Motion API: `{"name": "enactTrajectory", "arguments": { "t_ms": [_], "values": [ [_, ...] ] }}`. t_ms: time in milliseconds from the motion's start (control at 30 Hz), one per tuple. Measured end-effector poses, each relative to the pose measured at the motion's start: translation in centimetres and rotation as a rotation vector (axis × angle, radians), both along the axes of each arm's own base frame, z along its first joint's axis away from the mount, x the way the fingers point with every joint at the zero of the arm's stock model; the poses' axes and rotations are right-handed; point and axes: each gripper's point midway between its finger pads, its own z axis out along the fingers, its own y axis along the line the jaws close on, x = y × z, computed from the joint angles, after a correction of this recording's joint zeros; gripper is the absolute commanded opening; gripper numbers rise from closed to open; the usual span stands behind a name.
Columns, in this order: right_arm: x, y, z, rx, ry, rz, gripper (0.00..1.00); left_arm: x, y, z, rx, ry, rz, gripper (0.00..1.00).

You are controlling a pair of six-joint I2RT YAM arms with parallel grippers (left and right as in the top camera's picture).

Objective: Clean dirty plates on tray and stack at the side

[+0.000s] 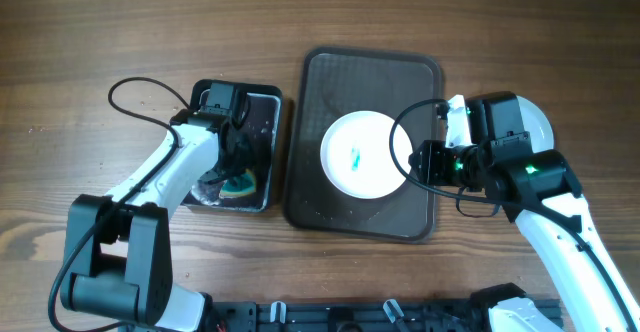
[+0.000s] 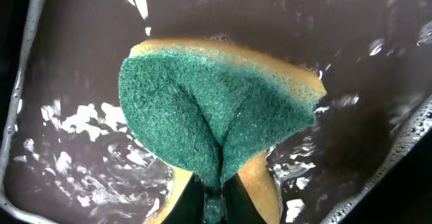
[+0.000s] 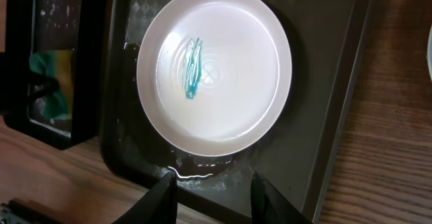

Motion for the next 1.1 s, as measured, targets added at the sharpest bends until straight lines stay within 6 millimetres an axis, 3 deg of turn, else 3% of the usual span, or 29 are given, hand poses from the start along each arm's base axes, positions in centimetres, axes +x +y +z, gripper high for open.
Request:
{"name": "enactTrajectory", "arguments": {
  "t_ms": [200, 433, 533, 667, 800, 1000, 1100],
  "values": [
    [-0.2, -0.1, -0.1, -0.002, 0.010, 0.000, 0.36, -1.1, 0.2, 0.5, 0.013, 0.056, -0.011, 0.04],
    [-0.2, -0.1, -0.1, -0.002, 0.010, 0.000, 0.36, 0.8, -0.1, 1.2, 0.002, -0.022, -0.026, 0.04],
    [-0.2, 0.0, -0.1, -0.002, 0.010, 0.000, 0.39, 2.0, -0.4, 0.7, -0.007, -0.080, -0.044, 0.04],
    [-0.2, -0.1, -0.1, -0.002, 0.009, 0.000, 0.46, 1.4, -0.2, -0.7, -0.002, -0.066, -0.055, 0.04],
    [-0.2, -0.1, -0.2, -0.003, 0.015, -0.009, 0.40, 1.2, -0.2, -0.6, 0.002, -0.055, -0.059, 0.04],
    [0.4, -1.4, -2.1, -0.042, 0.108, -0.168, 0.38, -0.6, 0.3, 0.9, 0.022, 0.048, -0.066, 0.04],
    [1.5, -1.1, -3.2, -0.039, 0.125, -0.186, 0.38, 0.1, 0.1, 3.3, 0.021, 0.039, -0.070, 0.04]
  ]
}}
